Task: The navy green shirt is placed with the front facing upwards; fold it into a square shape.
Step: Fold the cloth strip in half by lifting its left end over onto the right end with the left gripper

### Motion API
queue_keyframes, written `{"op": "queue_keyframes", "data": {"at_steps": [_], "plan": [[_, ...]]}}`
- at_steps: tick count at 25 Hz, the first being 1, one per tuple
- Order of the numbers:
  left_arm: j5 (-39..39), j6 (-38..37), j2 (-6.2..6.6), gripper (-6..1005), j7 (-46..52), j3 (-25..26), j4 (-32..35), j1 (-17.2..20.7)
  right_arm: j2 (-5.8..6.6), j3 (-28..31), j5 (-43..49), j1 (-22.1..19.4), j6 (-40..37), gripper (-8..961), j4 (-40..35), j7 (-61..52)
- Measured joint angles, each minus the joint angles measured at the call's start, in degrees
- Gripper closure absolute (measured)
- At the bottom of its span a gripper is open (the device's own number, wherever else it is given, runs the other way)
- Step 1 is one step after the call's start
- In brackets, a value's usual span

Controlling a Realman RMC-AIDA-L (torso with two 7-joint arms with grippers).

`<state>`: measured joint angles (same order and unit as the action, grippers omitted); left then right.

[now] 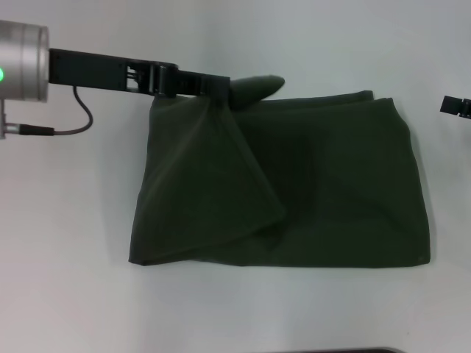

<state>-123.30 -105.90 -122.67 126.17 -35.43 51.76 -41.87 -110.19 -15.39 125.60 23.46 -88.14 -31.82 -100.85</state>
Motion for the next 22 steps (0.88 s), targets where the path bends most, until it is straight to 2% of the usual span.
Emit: {"op": "queue_keyframes", "data": {"at_steps": [8, 16, 22], "plan": [[0.00, 1.24, -0.49, 998, -0.13, -1.88, -0.65, -0.01, 0.00, -2.65, 0.07, 0.06, -0.03, 38, 0.47, -0.67], [-0.23, 1.26, 0.06, 998, -0.19, -1.94, -0.70, 0.63, -0.20, -7.29, 2.96, 1.41, -0.66, 39, 0.60, -6.44], [-0.32, 1.35, 0.73, 998, -0.41, -1.93, -0.70, 1.25, -0.19, -7.73, 2.72, 2.16, -3.78, 38, 0.63, -7.65]]}}
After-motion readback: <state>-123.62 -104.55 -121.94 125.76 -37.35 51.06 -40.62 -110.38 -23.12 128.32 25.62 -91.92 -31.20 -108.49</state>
